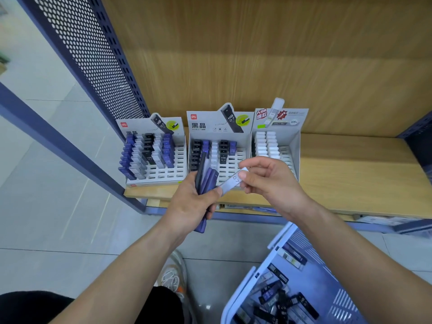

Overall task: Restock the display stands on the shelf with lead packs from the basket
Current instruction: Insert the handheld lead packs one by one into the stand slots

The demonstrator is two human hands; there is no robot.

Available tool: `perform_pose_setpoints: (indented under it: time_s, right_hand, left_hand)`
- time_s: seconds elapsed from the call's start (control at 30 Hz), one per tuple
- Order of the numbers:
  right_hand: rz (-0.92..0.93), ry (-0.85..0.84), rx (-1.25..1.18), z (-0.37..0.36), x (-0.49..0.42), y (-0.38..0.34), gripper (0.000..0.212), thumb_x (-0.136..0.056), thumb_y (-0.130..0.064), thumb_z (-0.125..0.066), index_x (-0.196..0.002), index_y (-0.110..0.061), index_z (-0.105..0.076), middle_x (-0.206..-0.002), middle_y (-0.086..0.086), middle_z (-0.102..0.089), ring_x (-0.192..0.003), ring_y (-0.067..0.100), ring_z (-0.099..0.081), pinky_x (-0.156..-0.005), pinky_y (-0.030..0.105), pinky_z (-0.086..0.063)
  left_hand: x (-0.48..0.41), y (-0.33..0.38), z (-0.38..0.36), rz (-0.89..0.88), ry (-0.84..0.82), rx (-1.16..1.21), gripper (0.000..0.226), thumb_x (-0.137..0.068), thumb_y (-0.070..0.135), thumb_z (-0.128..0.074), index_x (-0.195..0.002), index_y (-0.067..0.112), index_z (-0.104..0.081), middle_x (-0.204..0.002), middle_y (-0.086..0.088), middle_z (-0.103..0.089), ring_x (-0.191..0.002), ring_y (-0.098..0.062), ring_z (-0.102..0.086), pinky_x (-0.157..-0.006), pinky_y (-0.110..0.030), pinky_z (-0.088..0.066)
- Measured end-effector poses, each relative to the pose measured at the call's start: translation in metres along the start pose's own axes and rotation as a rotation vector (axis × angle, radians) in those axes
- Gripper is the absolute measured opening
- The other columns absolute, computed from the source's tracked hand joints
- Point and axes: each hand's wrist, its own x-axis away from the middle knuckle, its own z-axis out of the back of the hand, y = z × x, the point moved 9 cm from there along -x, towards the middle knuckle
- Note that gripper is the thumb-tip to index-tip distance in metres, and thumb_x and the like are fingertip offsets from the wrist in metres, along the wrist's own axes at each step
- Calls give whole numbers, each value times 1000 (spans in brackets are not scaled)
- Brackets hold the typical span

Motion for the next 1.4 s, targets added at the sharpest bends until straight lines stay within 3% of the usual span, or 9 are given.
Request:
perform_pose_setpoints:
  time_s: [0.17, 0.3, 0.4, 0.53, 0.63, 1.03, 1.13, 1.27, 1.4]
  right_hand:
    - [3, 158, -59, 10, -8, 10, 9, -89, 1, -69, -95, -5, -68, -72, 13, -71, -66, 21, -66, -68, 32, -58]
    - [84, 251, 209, 26, -37, 10, 7, -90, -8, -70, -91, -14, -67, -69, 7, -72, -67, 21, -69, -74, 39, -61]
    - [92, 179, 387, 17, -64, 22, 8, -90, -12, -70, -90, -19, -67, -71, 2, -73, -69, 16, -71, -74, 40, -59]
    - [127, 68, 578, -11, -86, 40, 10, -90, -14, -72, -89, -23, -67, -79, -5, -71, -74, 9, -69, -76, 29, -57]
    - [166, 58, 671, -24, -93, 46, 10, -90, -11, -70, -91, -21, -68, -82, -9, -67, -65, -5, -62, -69, 14, -51]
    - [259, -7, 817, -38, -91, 44, 10, -88, -6, -72, -92, -15, -74, -90, -3, -69, -72, 4, -65, -68, 3, -45]
    - [274, -25, 835, -37, -89, 45, 11, -87, -6, -72, -92, -16, -75, -88, -6, -69, -73, 5, -65, -70, 5, -47]
    - [300, -48, 884, -40, -90, 51, 10, -88, -7, -72, -92, -16, -74, -89, -3, -69, -77, 10, -67, -79, 24, -55]
    - [338, -10, 949, -45, -96, 50, 12, -92, -12, -69, -102, -14, -76, -98, 0, -60, -81, 16, -63, -85, 31, -52]
  left_hand:
    - [0, -14, 14, 32, 48, -33, 17, -96, 7, -66, -104, 7, -51, -65, -8, -51, -45, -14, -46, -44, -25, -42]
    - [-1, -31, 42, 89, 133, -23, 15, -97, 7, -64, -102, 7, -51, -62, -9, -53, -44, -15, -45, -44, -24, -42]
    - [1, -40, 56, 113, 156, -10, 14, -97, 7, -64, -100, 8, -51, -60, -8, -53, -45, -15, -45, -45, -23, -43]
    - [2, -40, 60, 116, 151, 12, 14, -96, 7, -65, -100, 9, -51, -63, -7, -53, -47, -13, -48, -46, -23, -44]
    - [0, -41, 63, 115, 153, 36, 14, -96, 6, -65, -99, 9, -51, -63, -6, -53, -48, -14, -48, -47, -23, -44]
    - [-5, -43, 70, 76, 177, 138, 14, -95, 6, -66, -101, 11, -54, -62, -3, -53, -55, -20, -48, -50, -28, -45]
    - [-5, -45, 69, 86, 174, 139, 14, -95, 7, -67, -101, 12, -54, -62, -3, -54, -56, -21, -48, -51, -29, -45]
    - [-6, -47, 69, 101, 176, 145, 14, -95, 9, -68, -99, 12, -55, -63, -3, -56, -55, -21, -48, -54, -32, -44]
    - [-6, -46, 68, 101, 172, 152, 14, -95, 9, -68, -98, 13, -55, -62, -2, -56, -55, -21, -48, -55, -33, -44]
